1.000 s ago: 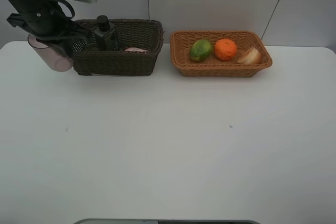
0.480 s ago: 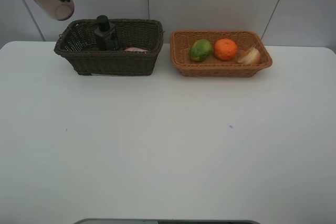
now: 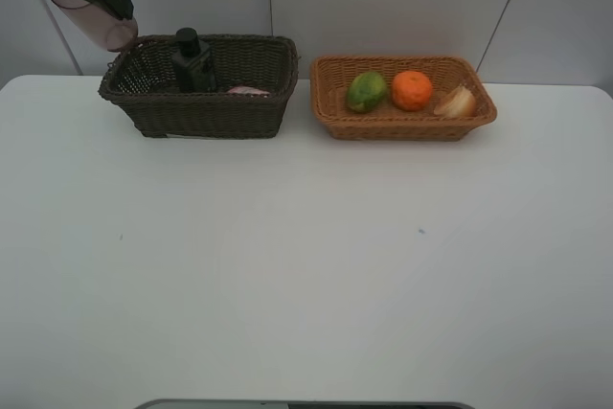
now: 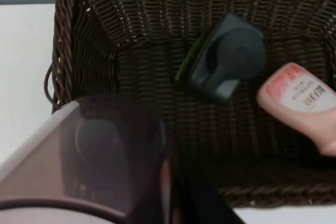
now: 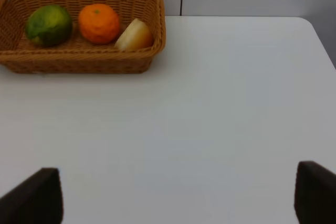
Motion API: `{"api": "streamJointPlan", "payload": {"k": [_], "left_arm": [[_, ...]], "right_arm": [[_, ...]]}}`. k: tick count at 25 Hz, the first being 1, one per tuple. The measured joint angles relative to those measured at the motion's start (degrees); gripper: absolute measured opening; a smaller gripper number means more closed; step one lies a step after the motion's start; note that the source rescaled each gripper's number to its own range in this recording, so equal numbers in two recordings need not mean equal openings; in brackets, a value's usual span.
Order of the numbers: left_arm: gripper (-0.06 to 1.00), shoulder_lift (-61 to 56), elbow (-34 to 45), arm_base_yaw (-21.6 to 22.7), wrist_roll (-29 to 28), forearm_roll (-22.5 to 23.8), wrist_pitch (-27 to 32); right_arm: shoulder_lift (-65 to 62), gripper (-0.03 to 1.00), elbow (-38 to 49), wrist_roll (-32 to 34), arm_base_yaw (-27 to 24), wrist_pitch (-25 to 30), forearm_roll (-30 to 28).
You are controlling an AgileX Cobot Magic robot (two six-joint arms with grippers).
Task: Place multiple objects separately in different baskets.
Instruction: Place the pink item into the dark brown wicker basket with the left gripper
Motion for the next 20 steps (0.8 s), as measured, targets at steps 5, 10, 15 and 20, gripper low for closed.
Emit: {"api": "streamJointPlan", "payload": {"k": [5, 10, 15, 20], "left_arm": [[0.00, 3.6, 0.0, 0.6, 0.0, -1.3, -3.9], [0.00, 7.0, 0.0, 0.6, 0.4, -2.2, -5.5], [0.00, 9.0, 0.0, 0.6, 0.7, -3.2, -6.4], [0.00, 9.9, 0.0, 0.6, 0.9, -3.2, -8.2]], "right_arm": [[0.0, 0.88, 0.0, 0.0, 0.0, 0.0, 0.0], [0.0, 0.88, 0.0, 0.0, 0.0, 0.0, 0.0], [0.0, 0.88, 0.0, 0.0, 0.0, 0.0, 0.0], [0.0, 0.88, 0.0, 0.0, 0.0, 0.0, 0.0]]}}
